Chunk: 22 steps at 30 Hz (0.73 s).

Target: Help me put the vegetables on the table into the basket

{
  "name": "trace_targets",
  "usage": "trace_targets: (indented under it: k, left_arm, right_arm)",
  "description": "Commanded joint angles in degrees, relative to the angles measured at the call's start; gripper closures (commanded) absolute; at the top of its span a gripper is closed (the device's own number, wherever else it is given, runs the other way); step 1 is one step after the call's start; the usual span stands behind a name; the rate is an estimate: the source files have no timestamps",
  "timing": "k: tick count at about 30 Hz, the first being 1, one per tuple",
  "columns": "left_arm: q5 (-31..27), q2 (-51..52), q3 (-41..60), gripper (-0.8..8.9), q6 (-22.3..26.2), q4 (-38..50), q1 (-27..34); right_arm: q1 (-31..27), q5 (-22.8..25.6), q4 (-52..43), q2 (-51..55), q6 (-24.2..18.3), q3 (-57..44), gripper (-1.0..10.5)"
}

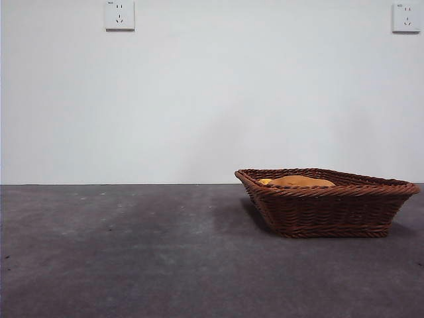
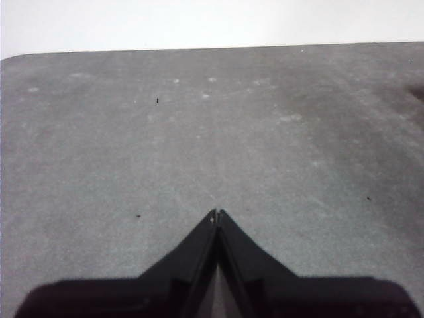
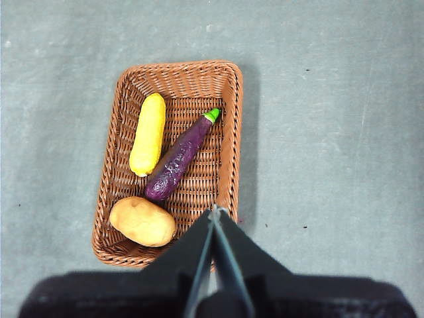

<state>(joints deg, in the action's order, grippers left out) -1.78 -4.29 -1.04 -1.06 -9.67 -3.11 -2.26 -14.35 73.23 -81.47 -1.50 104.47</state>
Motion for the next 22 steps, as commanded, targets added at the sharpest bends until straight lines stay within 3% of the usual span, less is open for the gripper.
trace_targets:
  k: [1,7,10,14,18,22]
  left_arm:
    - [0.3,-0.5,0.6,8.17,0.7,0.3,0.2]
    - [0.3,-1.6,0.6,8.17,0.7,0.3,0.2]
    - [0.3,-2.1,0.6,8.17,0.7,0.3,0.2]
    - [0.3,-2.8,0.6,8.17,0.7,0.3,0.2]
    - [0.3,-3.9,0.6,8.17,0.7,0.3,0.2]
    - [0.3,-4.7,0.6,8.17,0.7,0.3,0.2]
  right_arm:
    - [0.0,0.0,-0.4,-0.4,-0.2,-0.2,9.5]
    - [-0.1,3.5,-1.8,0.8,-0.2,-0.9,9.5]
    - [-0.1,4.9,-7.8,5.9,-0.2,-6.1,9.5]
    - [-0.1,4.8,-26.4,17.7,-0.2,-22.5,9.5]
    - [-0.1,5.0,-50.0,32.5,0.0,-45.0,9.5]
    - [-0.1,5.4,-66.6,47.3,-1.7,-66.7,9.5]
